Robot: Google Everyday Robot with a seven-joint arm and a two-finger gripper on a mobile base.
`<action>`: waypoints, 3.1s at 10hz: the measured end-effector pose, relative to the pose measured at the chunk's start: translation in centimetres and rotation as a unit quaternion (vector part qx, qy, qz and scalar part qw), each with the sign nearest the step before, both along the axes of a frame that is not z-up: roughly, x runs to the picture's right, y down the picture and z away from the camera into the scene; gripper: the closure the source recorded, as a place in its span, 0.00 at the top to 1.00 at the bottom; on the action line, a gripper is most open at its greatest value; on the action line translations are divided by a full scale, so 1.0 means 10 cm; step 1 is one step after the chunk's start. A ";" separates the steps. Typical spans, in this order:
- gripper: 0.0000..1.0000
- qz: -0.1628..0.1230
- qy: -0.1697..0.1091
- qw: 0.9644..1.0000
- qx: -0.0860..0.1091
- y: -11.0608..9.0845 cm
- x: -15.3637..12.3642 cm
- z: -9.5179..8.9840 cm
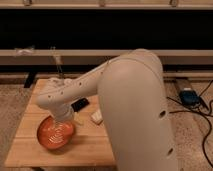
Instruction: Place the bottle in the ceramic bowl
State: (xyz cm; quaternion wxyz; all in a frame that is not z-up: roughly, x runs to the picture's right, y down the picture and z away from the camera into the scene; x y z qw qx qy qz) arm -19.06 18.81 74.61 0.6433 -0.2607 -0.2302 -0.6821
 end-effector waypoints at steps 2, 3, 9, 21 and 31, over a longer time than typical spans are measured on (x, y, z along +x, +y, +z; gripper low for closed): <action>0.80 0.000 0.000 1.000 0.000 0.00 0.00 0.00; 0.80 0.000 0.000 1.000 0.000 0.00 0.00 0.00; 0.80 0.000 0.000 1.000 0.000 0.00 0.00 0.00; 0.80 0.002 0.000 1.000 0.009 -0.08 -0.02 0.04; 0.80 0.050 -0.012 0.996 0.070 -1.68 -0.14 1.51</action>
